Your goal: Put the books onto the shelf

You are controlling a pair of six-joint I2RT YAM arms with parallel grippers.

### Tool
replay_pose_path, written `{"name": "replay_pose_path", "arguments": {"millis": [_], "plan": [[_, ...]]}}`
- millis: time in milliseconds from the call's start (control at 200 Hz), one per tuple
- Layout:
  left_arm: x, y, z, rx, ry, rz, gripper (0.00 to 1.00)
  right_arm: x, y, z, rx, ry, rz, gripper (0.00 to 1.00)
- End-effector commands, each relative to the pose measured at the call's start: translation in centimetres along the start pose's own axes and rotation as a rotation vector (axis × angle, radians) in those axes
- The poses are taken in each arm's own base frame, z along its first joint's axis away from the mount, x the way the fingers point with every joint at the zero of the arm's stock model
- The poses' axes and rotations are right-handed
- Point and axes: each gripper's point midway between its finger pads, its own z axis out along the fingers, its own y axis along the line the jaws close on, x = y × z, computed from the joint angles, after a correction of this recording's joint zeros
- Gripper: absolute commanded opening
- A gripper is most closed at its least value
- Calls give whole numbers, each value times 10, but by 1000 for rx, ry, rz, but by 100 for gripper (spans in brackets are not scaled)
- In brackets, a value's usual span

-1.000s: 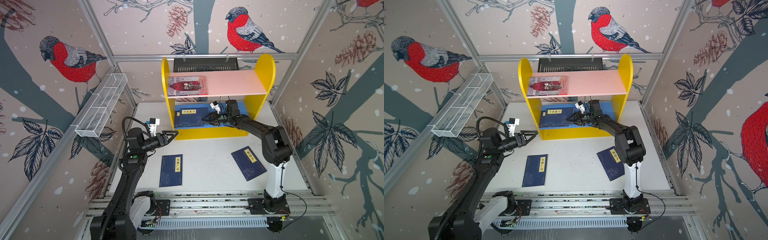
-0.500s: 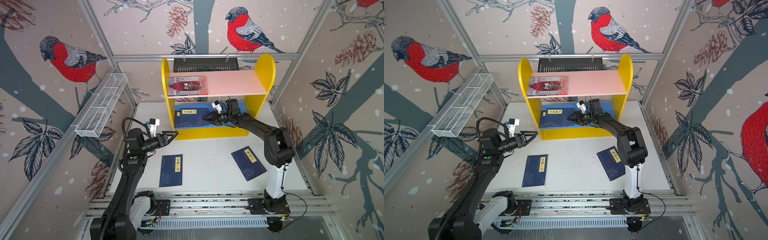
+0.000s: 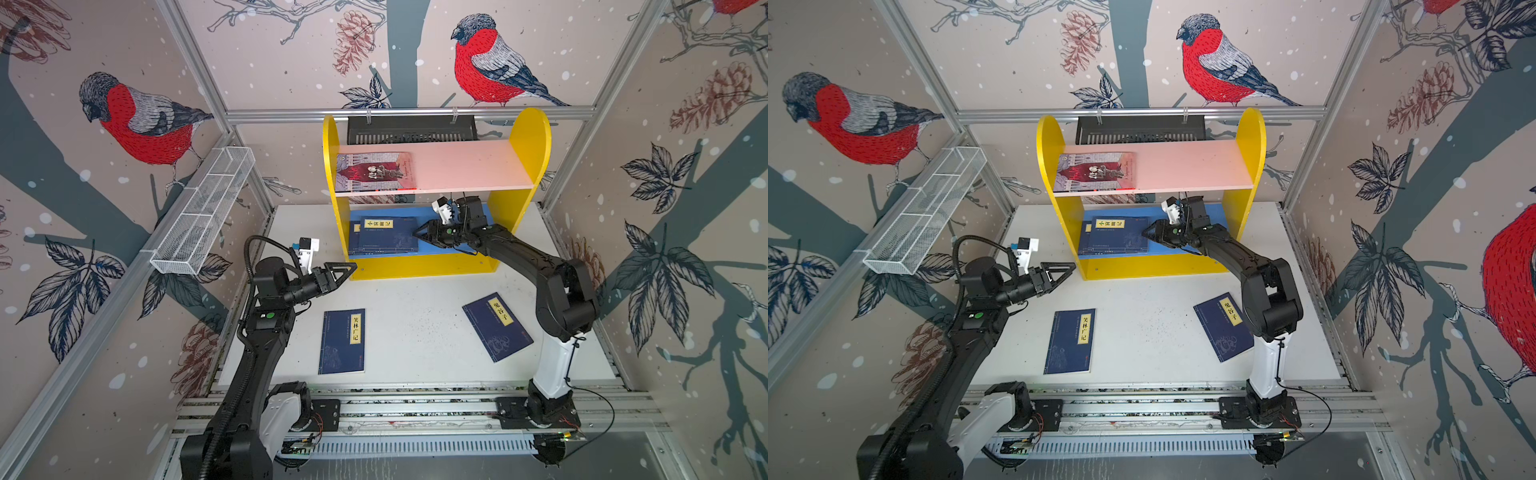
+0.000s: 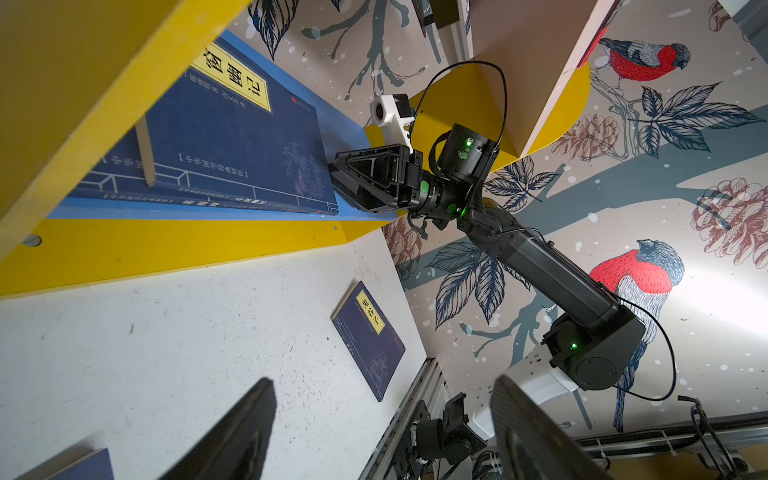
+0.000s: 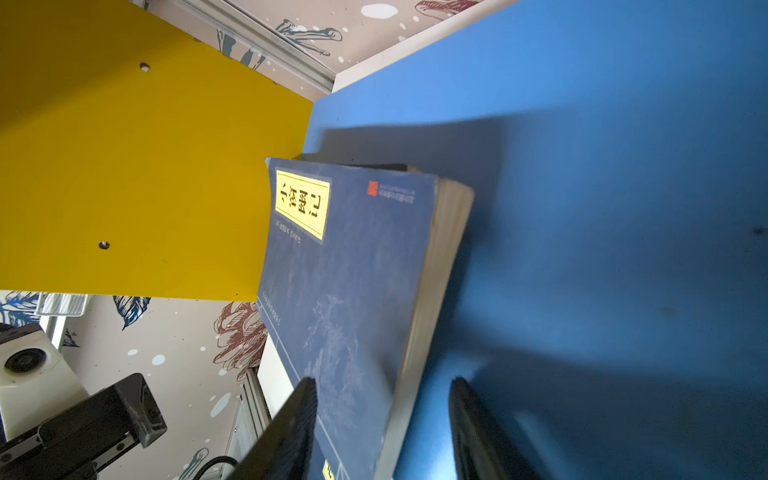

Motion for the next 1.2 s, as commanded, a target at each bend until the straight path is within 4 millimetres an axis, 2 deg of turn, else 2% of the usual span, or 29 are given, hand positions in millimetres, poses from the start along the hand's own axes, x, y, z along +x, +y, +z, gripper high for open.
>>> {"name": "replay_pose_path", "arguments": {"millis": [0,220,670,1006,1196], "plan": [[-2,-7,0,29,1,31,82,-10,3,-4,12,-45,-38,52],[-2,-6,0,29,2,25,82,-8,3,-1,4,-40,-32,47],[-1,-5,1,29,5,21,82,-6,8,-2,-3,-48,-46,22],[0,-4,1,29,7,17,82,-5,10,3,-10,-42,-46,15],[0,-4,1,31,8,18,82,-6,11,7,-13,-36,-47,14]]}}
